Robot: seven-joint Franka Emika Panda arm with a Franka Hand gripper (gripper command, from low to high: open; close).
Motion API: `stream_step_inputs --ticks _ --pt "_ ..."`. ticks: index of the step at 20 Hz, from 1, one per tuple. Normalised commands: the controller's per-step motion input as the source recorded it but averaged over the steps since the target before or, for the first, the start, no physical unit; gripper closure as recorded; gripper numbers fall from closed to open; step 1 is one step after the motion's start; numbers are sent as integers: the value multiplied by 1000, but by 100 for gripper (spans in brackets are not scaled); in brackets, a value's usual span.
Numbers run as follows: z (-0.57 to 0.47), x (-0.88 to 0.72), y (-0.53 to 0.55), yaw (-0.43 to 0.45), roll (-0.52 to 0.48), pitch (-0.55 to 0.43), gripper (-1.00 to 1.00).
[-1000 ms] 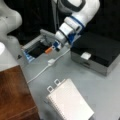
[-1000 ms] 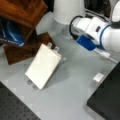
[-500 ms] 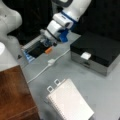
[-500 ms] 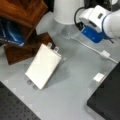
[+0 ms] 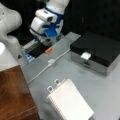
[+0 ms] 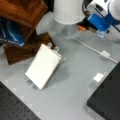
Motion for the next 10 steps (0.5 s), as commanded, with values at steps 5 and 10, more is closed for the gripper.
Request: stream_step_inputs --ticks 5,10 --pt "-5 -114 39 -18 519 -104 -100" --pt "-129 96 12 42 418 -66 -100"
